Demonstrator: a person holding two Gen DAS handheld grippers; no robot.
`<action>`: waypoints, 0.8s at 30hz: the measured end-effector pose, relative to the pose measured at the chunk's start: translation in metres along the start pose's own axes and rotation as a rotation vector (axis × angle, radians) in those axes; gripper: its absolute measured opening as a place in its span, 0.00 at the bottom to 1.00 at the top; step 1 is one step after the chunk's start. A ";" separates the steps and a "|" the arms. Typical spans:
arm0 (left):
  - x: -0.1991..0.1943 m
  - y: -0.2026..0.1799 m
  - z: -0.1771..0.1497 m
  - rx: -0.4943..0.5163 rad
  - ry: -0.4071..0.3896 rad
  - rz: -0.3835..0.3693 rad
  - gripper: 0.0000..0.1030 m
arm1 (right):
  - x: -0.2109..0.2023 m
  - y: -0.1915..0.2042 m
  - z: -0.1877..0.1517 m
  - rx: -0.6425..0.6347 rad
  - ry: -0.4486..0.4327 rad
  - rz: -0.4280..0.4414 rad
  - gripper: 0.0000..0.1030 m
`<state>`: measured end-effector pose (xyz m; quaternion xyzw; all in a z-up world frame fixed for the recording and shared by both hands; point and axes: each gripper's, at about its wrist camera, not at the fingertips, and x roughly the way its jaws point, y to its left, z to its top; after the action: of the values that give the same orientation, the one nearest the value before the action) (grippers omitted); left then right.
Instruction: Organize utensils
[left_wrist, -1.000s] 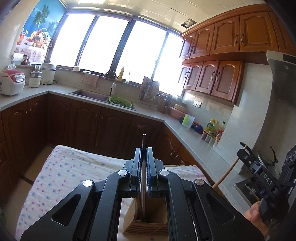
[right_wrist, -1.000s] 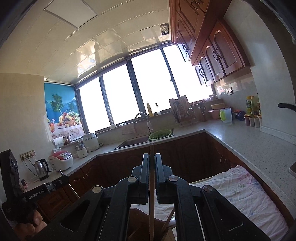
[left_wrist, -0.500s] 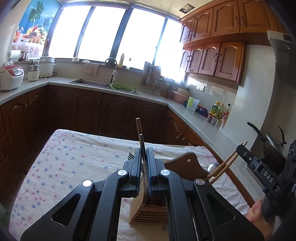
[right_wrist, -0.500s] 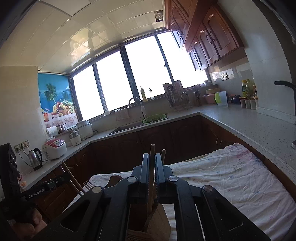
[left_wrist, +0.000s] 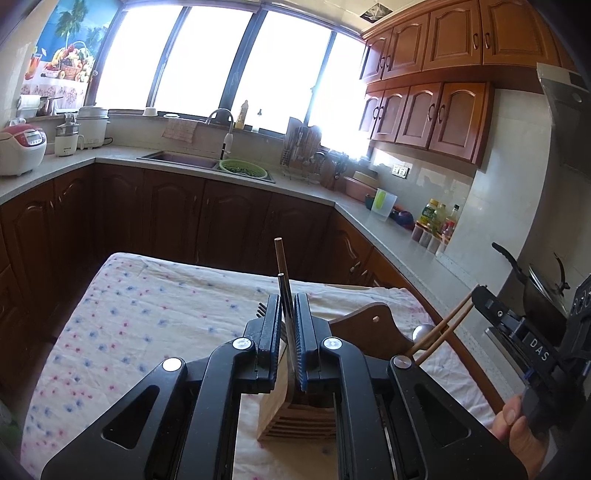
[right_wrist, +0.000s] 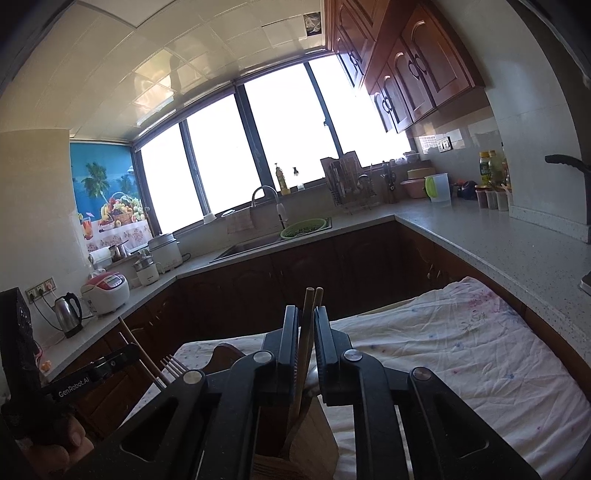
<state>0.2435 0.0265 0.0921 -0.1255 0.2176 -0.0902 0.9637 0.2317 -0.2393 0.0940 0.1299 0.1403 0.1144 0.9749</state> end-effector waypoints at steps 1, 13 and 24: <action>-0.003 0.000 0.001 -0.004 -0.002 0.000 0.19 | -0.003 0.001 0.001 0.007 -0.004 0.010 0.27; -0.064 0.001 -0.009 -0.038 -0.063 0.021 0.84 | -0.066 -0.005 0.018 0.089 -0.110 0.071 1.00; -0.099 -0.009 -0.055 -0.024 0.004 0.004 0.86 | -0.119 -0.024 -0.014 0.131 -0.054 0.042 1.00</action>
<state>0.1299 0.0291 0.0857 -0.1362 0.2209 -0.0858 0.9619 0.1204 -0.2894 0.1038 0.1995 0.1181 0.1220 0.9651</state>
